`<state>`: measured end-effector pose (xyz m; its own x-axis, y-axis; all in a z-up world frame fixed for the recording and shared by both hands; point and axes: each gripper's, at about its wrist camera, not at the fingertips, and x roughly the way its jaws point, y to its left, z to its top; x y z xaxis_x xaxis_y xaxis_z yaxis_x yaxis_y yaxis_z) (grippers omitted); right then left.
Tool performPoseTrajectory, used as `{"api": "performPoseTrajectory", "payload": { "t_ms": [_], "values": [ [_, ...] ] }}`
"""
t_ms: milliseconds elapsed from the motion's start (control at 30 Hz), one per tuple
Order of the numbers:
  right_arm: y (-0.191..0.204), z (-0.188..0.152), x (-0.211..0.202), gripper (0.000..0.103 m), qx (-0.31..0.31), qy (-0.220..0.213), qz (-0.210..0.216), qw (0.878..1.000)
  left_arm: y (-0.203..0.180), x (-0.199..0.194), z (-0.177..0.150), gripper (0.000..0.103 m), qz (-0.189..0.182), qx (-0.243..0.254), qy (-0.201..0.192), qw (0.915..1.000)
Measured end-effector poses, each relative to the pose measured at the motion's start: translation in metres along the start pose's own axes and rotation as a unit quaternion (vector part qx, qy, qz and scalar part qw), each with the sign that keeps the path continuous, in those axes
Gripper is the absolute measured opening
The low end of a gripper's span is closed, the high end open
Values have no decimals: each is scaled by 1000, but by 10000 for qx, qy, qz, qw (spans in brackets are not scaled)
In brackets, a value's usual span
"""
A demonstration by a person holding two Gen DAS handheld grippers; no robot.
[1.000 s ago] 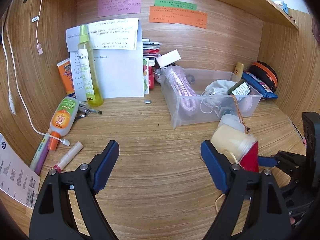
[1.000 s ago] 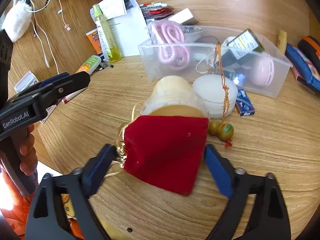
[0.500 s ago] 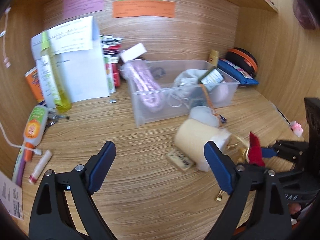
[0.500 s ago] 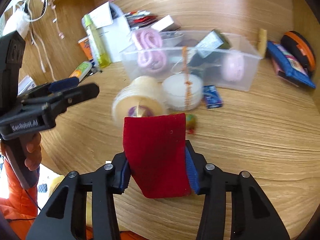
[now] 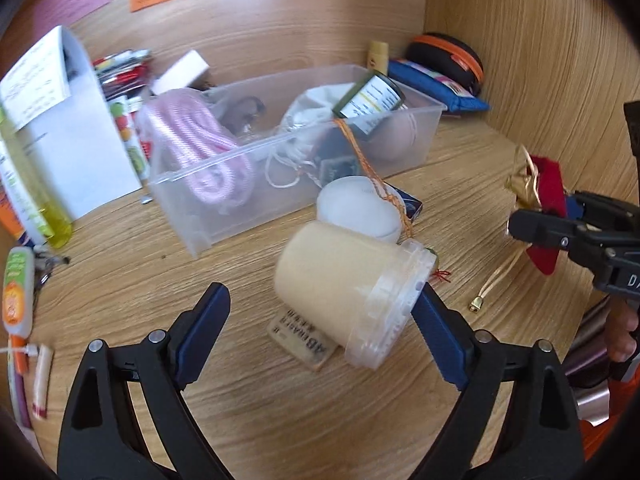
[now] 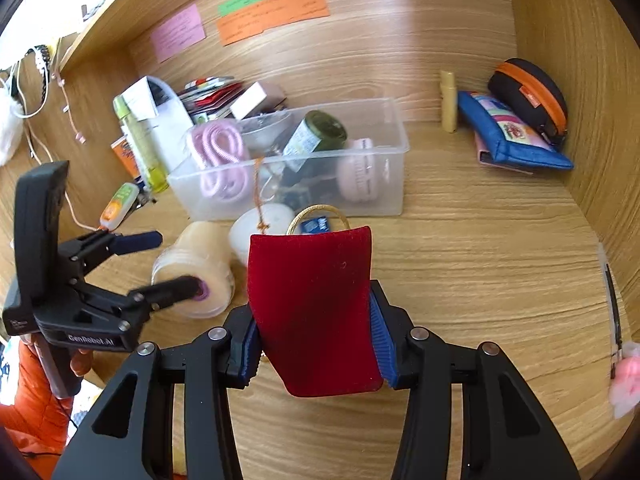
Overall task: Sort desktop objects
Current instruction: 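Grasp the cream plastic jar with the left gripper while the right gripper holds the red pouch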
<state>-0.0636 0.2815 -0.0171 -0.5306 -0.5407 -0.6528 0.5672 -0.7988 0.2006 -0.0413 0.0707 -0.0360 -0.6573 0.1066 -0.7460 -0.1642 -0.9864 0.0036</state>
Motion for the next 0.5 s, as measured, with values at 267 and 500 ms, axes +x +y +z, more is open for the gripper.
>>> {"api": "performPoseTrajectory", "payload": {
  "t_ms": [267, 500],
  "values": [
    [-8, 11, 11, 43, -9, 41, -4, 10000, -3, 11, 9, 92, -210, -23, -4, 9998],
    [-9, 17, 20, 43, -68, 77, 42, 9999, 4, 12, 11, 72, -295, -286, -146, 9990]
  ]
}}
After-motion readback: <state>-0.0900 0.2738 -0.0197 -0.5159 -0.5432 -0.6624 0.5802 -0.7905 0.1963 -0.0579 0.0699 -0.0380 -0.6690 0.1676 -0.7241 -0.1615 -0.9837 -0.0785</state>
